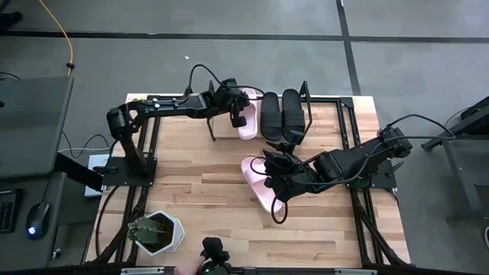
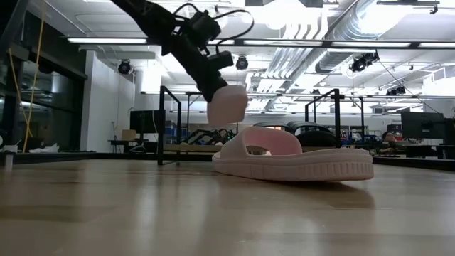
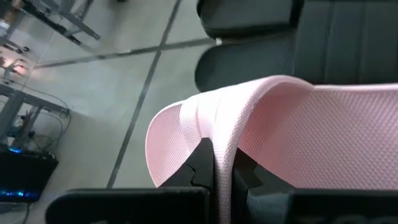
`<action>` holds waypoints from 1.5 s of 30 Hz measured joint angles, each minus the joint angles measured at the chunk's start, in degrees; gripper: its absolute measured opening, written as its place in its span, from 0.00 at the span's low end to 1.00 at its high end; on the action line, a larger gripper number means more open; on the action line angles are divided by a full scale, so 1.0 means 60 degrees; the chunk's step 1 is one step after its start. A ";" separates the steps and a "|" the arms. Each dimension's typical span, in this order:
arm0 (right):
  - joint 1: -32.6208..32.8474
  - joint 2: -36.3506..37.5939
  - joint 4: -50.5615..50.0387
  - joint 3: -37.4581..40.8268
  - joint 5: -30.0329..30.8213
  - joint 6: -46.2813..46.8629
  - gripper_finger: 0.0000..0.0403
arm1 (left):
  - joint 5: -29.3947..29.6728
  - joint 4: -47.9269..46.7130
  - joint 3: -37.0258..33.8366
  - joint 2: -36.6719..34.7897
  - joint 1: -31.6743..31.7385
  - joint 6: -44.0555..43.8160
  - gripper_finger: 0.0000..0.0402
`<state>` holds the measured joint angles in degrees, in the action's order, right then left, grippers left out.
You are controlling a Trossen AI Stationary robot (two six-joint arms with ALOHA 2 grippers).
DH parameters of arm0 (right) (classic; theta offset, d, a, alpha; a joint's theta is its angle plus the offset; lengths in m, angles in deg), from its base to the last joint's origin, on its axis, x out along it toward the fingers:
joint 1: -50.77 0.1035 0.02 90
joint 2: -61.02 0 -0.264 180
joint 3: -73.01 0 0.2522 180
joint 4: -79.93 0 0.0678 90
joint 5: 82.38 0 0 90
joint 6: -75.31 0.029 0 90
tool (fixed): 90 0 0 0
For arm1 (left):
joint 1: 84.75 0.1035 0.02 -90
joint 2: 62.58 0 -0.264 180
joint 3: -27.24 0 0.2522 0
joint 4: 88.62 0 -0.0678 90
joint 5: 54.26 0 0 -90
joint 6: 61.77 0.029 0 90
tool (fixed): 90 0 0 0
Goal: Pick and place slides into the shelf
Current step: Put the left pink slide on the shelf
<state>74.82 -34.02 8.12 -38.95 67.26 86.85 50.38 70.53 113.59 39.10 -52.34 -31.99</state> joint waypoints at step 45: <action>0.0025 0.0000 -0.0073 0.0000 -0.0412 0.0107 0.29 | -0.0656 0.1183 -0.0001 0.0899 0.0750 0.1139 0.00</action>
<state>74.98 -34.02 7.69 -38.95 64.79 87.50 46.44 77.62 113.58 44.49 -47.84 -25.15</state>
